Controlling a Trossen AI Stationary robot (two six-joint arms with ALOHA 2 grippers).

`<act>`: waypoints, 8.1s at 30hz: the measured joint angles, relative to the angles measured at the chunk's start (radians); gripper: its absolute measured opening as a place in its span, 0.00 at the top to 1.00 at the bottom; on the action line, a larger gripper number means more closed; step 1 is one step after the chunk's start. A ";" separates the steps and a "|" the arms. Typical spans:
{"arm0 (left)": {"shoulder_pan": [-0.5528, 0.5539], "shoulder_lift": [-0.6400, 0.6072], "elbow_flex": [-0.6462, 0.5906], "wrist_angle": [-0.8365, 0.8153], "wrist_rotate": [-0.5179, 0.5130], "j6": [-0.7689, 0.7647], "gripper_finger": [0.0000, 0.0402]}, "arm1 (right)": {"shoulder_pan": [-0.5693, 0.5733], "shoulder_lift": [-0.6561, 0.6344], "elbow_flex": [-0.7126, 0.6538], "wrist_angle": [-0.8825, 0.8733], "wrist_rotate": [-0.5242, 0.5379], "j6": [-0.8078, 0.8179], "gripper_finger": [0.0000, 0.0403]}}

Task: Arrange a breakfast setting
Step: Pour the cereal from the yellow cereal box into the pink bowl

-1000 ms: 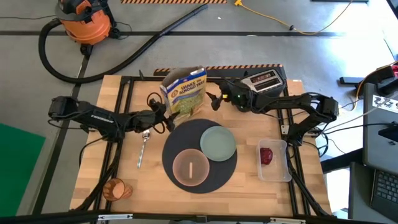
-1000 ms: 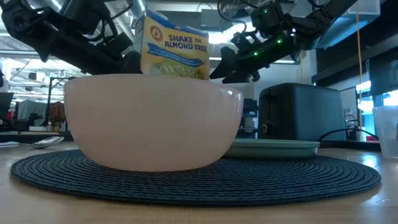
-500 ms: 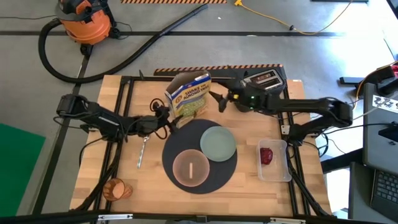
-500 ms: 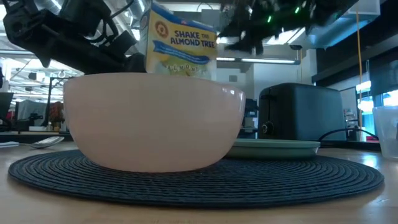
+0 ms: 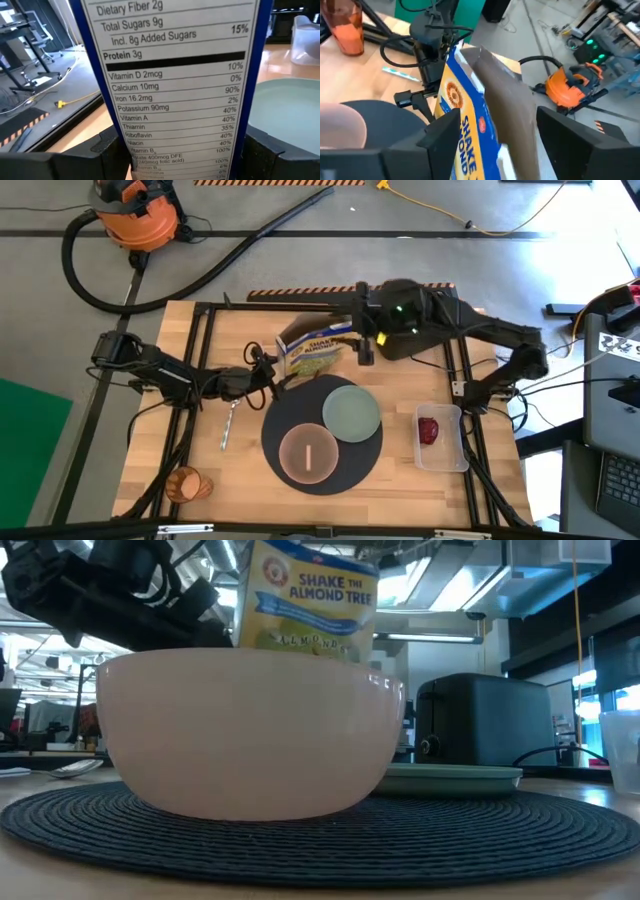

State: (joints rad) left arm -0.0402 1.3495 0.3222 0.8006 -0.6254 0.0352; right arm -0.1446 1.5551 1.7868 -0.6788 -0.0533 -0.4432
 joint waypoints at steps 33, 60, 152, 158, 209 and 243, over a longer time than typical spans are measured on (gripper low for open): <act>0.043 -0.007 0.000 0.102 0.052 0.171 0.34 | -0.036 0.271 0.280 -0.352 0.022 -0.498 0.99; -0.042 -0.344 0.002 -0.023 0.121 0.207 0.09 | -0.182 0.278 0.507 -0.486 -0.214 -1.102 1.00; 0.125 -0.042 0.002 0.040 0.313 0.029 0.09 | 0.398 0.115 0.176 -0.827 0.735 0.946 0.45; 0.078 -0.042 0.002 0.042 0.261 0.061 0.09 | 0.574 0.099 -0.214 -0.604 1.040 1.324 0.45; 0.152 0.099 0.001 0.104 0.179 0.079 0.09 | 0.393 0.482 -0.534 0.861 1.377 0.997 0.02; 0.150 0.099 0.001 0.091 0.197 0.080 0.09 | 0.300 0.483 -0.535 0.774 1.489 1.124 0.37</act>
State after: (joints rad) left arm 0.1101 1.4483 0.3229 0.8913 -0.4282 0.1150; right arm 0.1556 2.0377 1.2518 0.0952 1.4356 0.6807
